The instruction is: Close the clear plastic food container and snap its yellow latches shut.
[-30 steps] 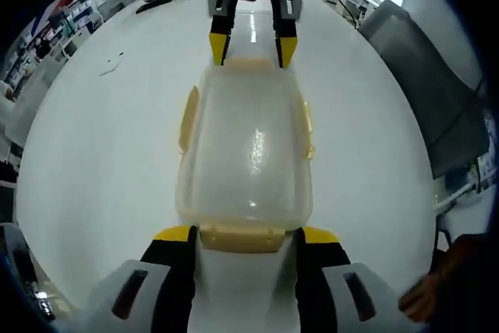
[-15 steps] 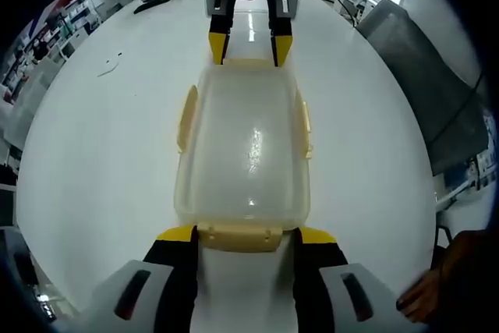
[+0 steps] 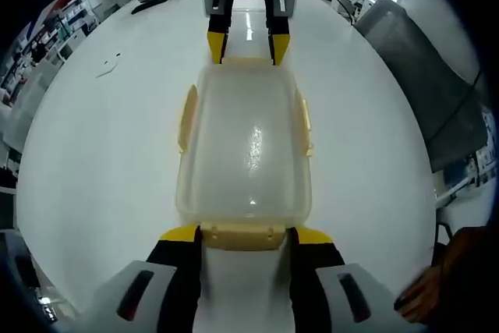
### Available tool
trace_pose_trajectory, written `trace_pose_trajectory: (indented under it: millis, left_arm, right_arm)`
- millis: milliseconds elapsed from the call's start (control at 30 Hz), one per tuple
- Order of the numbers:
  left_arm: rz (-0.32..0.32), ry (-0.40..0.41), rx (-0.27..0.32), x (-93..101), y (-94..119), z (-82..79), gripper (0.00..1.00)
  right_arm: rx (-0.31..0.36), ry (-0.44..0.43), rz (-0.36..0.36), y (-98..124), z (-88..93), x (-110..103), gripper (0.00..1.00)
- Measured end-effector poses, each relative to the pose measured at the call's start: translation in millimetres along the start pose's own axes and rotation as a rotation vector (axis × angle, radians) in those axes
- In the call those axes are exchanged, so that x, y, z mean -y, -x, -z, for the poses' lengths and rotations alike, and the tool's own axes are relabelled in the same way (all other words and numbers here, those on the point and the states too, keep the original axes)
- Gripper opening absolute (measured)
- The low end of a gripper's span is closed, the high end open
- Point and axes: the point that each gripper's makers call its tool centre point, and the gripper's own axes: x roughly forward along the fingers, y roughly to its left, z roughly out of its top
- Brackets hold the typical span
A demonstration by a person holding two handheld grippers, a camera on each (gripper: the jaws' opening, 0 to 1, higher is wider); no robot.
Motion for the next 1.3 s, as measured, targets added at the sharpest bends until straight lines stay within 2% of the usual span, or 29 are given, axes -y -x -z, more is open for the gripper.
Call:
trace_pose_trajectory:
  millis: [100,167,833,1067,1300]
  left_arm:
    - [0.000,-0.001,0.000,-0.1,-0.1,-0.3,0.39]
    - [0.000,0.001,-0.001,-0.5,0.6,0.3,0.34]
    - [-0.004,0.010,-0.009,1.8,-1.0,1.4,0.33]
    - [-0.005,0.017,0.008,2.7,-0.8,1.9,0.33]
    - [0.000,0.019,-0.017,0.5,-0.7,1.8,0.33]
  right_arm:
    - [-0.001,0.001,-0.001,0.5,0.3,-0.5,0.38]
    - [-0.001,0.003,-0.003,0.0,0.4,0.5,0.37]
    - [-0.018,-0.002,-0.001,-2.8,0.1,0.8,0.35]
    - [-0.022,-0.003,0.001,-3.0,-0.2,-0.9,0.35]
    - [-0.051,0.008,-0.001,-1.0,-0.4,-2.1,0.34]
